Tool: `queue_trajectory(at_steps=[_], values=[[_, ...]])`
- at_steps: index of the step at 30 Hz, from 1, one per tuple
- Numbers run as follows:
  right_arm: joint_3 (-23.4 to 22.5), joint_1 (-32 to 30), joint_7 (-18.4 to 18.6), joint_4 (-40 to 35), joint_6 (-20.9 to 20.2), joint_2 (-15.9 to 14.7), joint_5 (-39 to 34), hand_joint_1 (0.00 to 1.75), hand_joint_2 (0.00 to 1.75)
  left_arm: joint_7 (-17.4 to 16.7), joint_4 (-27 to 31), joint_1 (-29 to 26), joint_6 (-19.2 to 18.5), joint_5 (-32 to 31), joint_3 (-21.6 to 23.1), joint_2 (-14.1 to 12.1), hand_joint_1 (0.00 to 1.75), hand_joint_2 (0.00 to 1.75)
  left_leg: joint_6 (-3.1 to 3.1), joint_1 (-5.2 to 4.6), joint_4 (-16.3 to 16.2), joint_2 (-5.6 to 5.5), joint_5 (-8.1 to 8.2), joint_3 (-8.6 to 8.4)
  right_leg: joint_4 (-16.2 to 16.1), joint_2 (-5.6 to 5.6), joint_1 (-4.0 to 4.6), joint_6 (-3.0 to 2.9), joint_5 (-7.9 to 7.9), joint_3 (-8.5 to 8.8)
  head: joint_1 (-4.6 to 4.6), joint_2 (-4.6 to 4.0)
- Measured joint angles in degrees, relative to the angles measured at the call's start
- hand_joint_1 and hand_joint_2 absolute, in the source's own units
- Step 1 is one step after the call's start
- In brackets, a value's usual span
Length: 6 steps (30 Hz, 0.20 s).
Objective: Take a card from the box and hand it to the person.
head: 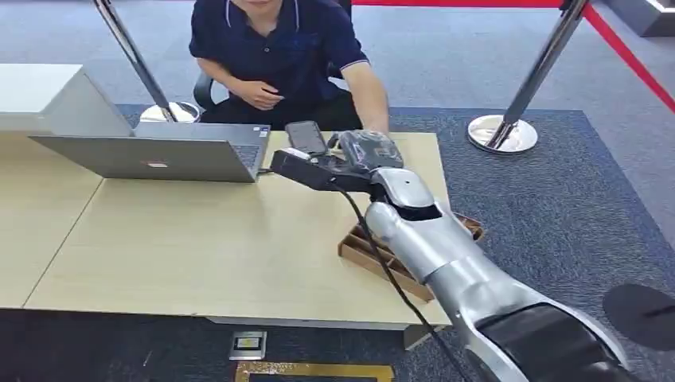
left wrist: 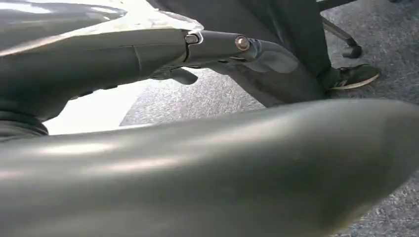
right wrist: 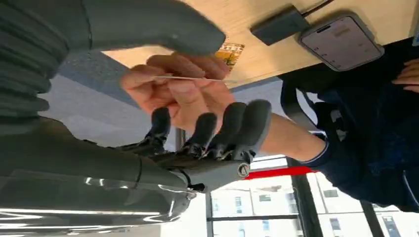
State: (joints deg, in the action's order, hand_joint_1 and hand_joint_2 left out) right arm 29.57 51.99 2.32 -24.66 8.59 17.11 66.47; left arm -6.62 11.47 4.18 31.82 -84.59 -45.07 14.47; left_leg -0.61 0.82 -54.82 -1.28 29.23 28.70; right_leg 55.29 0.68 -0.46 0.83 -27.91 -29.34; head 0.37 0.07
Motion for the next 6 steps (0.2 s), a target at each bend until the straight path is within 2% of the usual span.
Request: queue_trajectory(at_steps=[6], values=[[0.0,-0.2,0.0,0.7,2.9,-0.2,0.2,0.00,0.00,0.0,0.0,0.0,0.0,-0.1,0.0,0.0,0.00,0.00,0.00,0.00,0.0,0.00,0.00,0.00,0.0,0.00,0.00,0.00,0.00,0.00,0.00,0.00]])
